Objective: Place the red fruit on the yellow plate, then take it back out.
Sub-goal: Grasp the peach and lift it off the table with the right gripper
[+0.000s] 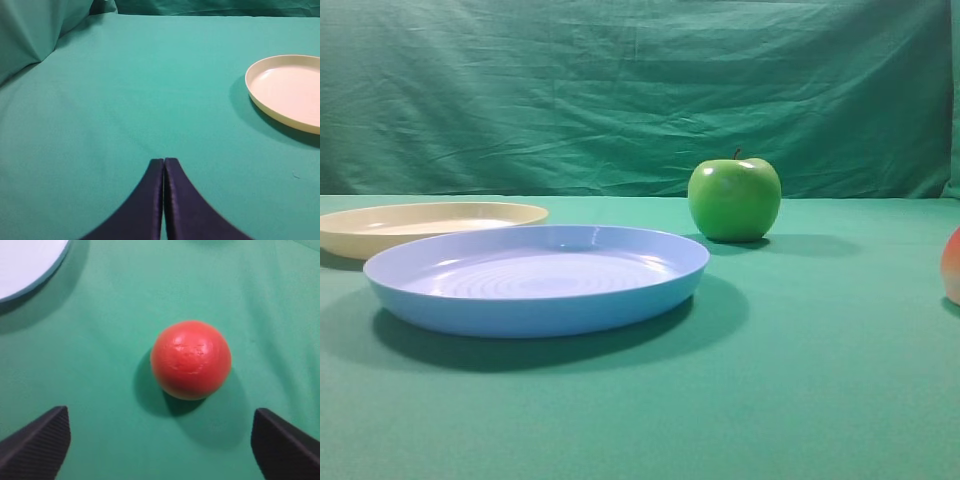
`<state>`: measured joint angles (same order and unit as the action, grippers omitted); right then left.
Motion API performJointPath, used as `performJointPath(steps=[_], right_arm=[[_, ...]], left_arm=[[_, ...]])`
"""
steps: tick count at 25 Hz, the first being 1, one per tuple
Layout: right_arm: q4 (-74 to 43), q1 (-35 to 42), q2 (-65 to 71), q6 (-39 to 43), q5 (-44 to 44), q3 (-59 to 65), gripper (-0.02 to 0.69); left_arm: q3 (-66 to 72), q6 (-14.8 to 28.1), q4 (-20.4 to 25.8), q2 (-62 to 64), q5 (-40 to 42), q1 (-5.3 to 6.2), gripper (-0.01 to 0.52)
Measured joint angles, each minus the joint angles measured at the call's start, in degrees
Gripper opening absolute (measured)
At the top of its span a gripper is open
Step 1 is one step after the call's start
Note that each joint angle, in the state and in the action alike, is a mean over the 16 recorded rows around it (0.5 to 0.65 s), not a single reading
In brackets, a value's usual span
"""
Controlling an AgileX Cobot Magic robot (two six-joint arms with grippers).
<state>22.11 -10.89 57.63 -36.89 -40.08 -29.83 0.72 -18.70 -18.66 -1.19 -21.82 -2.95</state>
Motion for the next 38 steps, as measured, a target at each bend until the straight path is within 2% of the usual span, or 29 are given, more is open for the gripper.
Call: performJointPath(steps=[5,13,20,24,30,38], right_arm=[[0.4,0.0,6.4,-0.1,4.0,-0.4,0.644],[1.1,0.0,16.8,-0.2,8.4,-2.6,0.644],[1.6,0.0,25.5,-0.2,9.7,-5.5,0.610],[1.6,0.0,29.1,-0.2,10.2,-6.7,0.549],[1.6,0.0,32.0,-0.3,9.8,-8.5,0.393],[2.7,-1.1,32.4,-0.1,4.1,-16.6,0.231]], left_arm=[[0.0,0.0,0.0,0.0,0.0,0.00,0.000],[0.0,0.0,0.0,0.0,0.0,0.00,0.000],[0.0,0.0,0.0,0.0,0.0,0.00,0.000],[0.0,0.0,0.0,0.0,0.0,0.00,0.000],[0.0,0.0,0.0,0.0,0.0,0.00,0.000],[0.0,0.0,0.0,0.0,0.0,0.00,0.000]])
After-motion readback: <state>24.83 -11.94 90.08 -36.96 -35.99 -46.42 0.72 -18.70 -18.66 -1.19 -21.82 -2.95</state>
